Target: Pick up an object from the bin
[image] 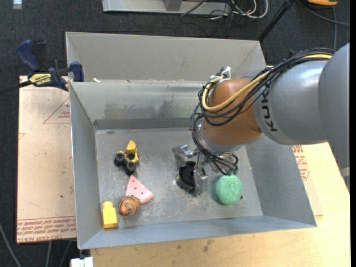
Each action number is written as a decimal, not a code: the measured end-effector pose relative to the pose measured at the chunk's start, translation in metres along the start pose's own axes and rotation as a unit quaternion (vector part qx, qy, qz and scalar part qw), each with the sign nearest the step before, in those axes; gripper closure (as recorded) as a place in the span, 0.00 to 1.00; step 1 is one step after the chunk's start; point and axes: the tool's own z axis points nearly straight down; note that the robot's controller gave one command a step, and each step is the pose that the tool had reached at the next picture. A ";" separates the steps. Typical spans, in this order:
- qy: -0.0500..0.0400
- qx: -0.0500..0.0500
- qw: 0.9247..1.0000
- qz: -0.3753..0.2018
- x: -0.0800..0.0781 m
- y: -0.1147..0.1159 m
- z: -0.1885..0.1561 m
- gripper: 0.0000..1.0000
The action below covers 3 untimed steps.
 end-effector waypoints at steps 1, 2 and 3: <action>0.009 0.000 1.000 -0.030 0.016 -0.017 -0.108 1.00; 0.009 0.000 1.000 -0.030 0.016 -0.017 -0.108 1.00; 0.010 -0.002 0.999 -0.052 0.027 -0.059 -0.132 1.00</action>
Offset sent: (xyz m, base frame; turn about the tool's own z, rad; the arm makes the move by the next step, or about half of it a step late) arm 0.0000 0.0000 0.0000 0.0000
